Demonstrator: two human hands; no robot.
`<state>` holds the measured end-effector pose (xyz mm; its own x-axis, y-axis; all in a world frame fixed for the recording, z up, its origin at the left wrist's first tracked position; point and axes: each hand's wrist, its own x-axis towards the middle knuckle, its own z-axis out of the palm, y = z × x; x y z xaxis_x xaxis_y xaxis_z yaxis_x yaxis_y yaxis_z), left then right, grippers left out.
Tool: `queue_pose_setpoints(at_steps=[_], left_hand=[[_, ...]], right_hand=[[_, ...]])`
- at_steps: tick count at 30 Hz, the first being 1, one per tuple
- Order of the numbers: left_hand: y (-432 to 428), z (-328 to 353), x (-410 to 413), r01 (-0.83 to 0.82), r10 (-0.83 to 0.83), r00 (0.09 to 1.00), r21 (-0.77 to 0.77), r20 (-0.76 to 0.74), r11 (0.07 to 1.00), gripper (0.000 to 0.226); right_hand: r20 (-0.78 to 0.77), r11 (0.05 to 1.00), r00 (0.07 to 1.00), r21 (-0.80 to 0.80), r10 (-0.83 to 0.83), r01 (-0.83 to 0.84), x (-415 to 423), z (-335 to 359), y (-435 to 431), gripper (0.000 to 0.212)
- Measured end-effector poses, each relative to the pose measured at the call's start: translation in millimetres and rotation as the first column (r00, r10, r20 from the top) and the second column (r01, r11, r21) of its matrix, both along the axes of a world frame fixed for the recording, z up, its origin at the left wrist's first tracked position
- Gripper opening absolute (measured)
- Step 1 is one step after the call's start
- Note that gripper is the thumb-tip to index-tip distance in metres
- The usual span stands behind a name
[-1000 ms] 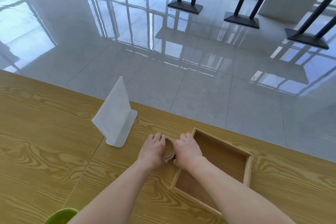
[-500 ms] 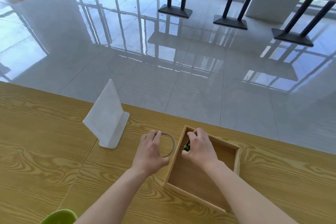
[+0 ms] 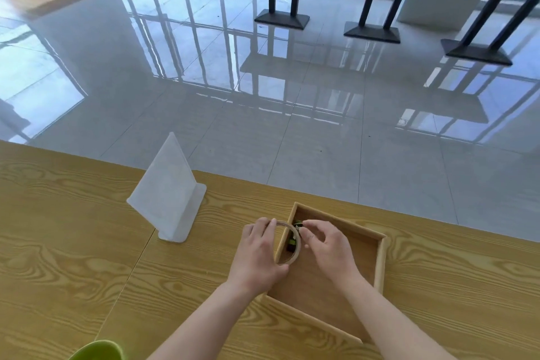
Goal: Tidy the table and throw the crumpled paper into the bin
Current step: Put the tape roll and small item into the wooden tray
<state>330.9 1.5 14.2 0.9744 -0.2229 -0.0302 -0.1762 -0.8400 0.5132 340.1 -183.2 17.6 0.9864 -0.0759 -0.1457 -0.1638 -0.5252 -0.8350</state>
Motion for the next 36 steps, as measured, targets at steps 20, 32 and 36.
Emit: queue_pose_setpoints(at_steps=[20, 32, 36], left_hand=[[-41, -12, 41, 0.208, -0.200, 0.978, 0.331, -0.059, 0.920, 0.081], [-48, -20, 50, 0.147, -0.133, 0.988, 0.204, -0.083, 0.968, 0.074], [-50, -25, 49, 0.115, -0.102, 0.991, 0.163, -0.086, 0.980, 0.077]], right_hand=[[-0.191, 0.895, 0.971, -0.444, -0.142, 0.044, -34, -26, -44, 0.090], [-0.004, 0.867, 0.998, -0.497, -0.059, 0.049, -23, -38, -26, 0.074], [0.029, 0.861, 0.997, -0.502, -0.075, 0.080, -19, -39, -22, 0.062]])
